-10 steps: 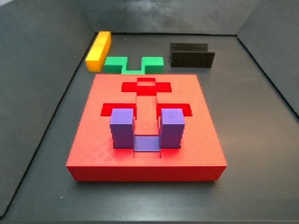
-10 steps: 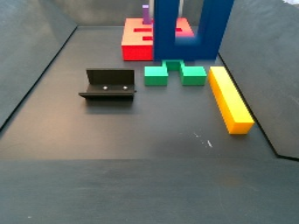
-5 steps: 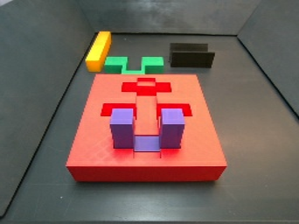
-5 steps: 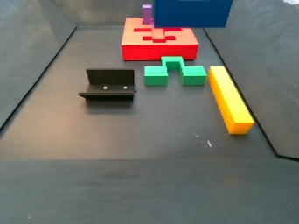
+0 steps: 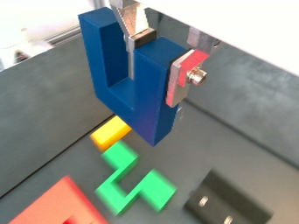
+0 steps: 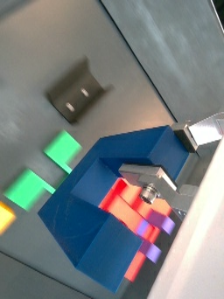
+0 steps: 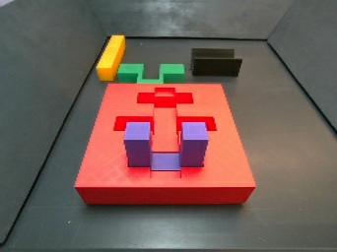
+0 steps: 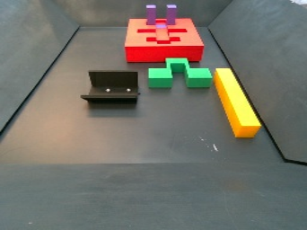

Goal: Pick up the blue object. Move up. Move to above the board. Insert the blue object.
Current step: Move to above the board.

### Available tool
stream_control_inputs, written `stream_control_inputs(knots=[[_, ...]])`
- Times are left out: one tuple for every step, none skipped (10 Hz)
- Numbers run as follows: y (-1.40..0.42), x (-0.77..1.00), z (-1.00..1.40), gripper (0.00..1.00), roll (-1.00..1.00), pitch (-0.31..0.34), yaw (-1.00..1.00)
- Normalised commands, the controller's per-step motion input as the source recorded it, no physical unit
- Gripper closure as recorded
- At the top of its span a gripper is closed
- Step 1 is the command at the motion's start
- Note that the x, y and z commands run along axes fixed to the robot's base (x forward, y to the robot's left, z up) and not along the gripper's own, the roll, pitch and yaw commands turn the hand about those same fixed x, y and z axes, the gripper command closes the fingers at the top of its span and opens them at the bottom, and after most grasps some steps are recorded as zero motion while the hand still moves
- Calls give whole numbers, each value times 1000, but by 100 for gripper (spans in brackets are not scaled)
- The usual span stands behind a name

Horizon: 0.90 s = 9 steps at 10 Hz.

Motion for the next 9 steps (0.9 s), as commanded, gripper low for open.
stream_control_inputs(knots=[[-1400,-99,159,100,-21,27,-4],[-1400,-94,166,100,-4,25,0],[-1400,-88,177,100,-2,34,3],[-1400,-79,192,100,-1,50,7],[-1400,-61,201,100,1,72,6],[-779,3,119,100,15,106,7],[-428,46,78,100,8,128,5],[-253,52,57,100,7,133,8],[-180,45,49,100,13,124,9]])
